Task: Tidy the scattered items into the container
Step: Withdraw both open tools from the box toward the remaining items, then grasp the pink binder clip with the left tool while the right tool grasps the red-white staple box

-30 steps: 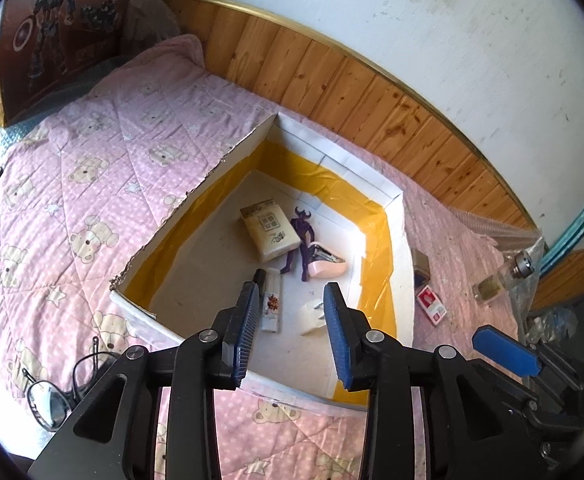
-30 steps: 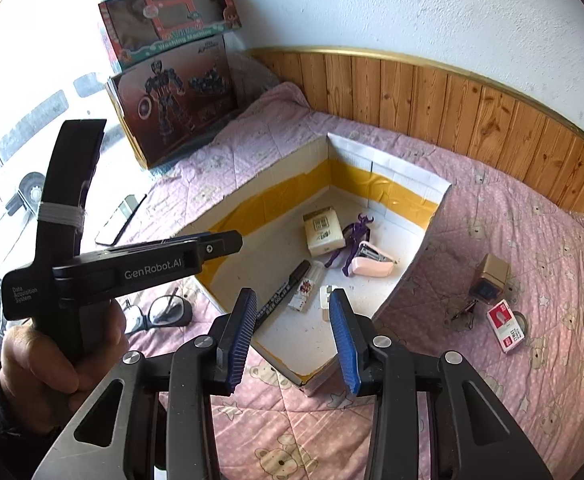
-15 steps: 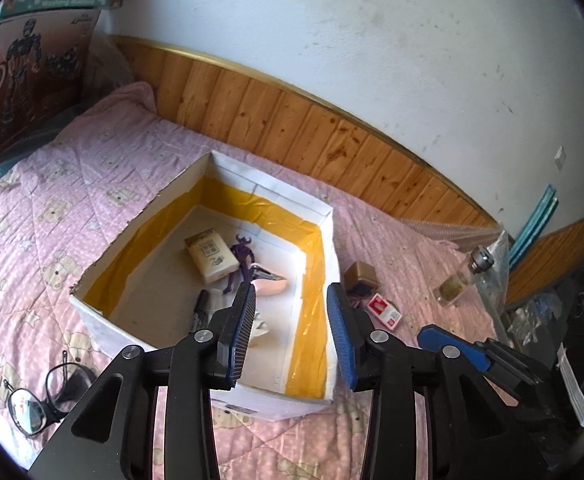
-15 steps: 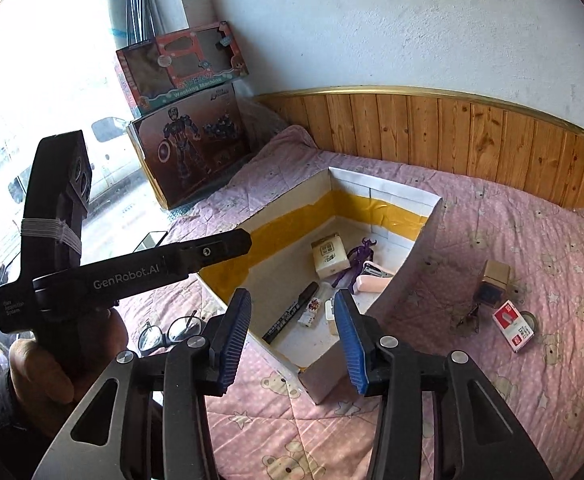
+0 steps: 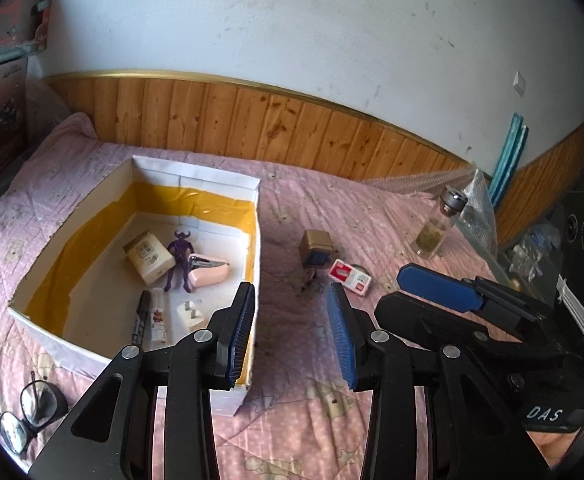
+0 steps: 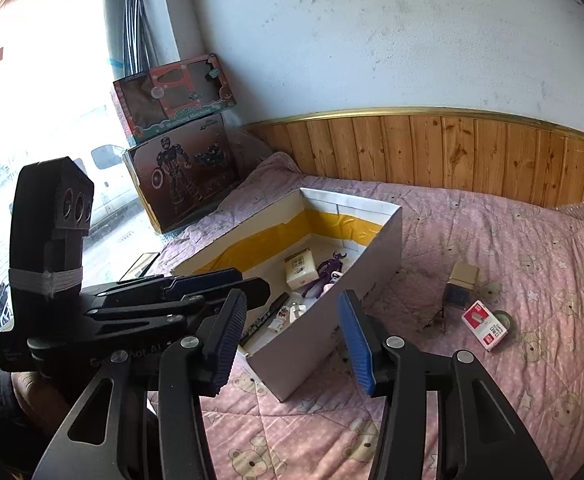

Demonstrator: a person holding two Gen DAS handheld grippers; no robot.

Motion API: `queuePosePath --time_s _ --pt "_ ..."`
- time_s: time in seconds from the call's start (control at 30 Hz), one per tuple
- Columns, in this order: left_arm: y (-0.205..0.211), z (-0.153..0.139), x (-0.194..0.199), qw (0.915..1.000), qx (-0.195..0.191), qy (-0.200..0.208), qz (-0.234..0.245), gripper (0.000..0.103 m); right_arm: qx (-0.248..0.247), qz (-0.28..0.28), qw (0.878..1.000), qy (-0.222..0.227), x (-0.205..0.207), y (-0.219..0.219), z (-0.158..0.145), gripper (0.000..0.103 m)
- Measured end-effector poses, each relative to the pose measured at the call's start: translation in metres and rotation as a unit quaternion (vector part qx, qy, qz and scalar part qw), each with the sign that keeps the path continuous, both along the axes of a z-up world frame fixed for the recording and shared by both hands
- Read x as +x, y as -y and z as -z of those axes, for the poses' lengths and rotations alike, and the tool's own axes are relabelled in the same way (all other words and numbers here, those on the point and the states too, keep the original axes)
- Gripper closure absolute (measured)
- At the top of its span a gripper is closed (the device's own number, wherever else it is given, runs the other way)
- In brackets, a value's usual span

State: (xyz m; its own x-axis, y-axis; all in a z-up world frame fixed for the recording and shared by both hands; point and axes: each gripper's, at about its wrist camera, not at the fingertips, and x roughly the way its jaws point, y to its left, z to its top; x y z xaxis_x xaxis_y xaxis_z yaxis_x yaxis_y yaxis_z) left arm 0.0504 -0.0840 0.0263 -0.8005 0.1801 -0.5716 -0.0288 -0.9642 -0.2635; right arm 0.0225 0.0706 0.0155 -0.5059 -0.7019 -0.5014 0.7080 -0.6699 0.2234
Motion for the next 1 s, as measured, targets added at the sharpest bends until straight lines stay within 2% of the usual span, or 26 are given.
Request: queuePosePath --time_s 0.33,0.63,0.83,1.0 --pt "-0.036 0.021 -0.021 0.9985 0.002 0.036 0.04 0.063 -0.015 0.07 0.996 0.058 -0.041 -0.057 0.031 0.053" --pt "-0.066 0.053 -0.053 0.9943 0.0 0.084 0.066 0.062 -0.001 0.114 0.99 0.088 -0.081 -0.086 0.061 0.053" --pt "-0.076 0.076 -0.081 0.9915 0.0 0.116 0.06 0.062 0.023 0.122 0.987 0.101 -0.105 -0.092 0.08 0.052" --pt "-0.074 0.097 -0.109 0.9896 0.008 0.138 0.04 0.062 0.044 0.124 0.985 0.112 -0.126 -0.092 0.095 0.043"
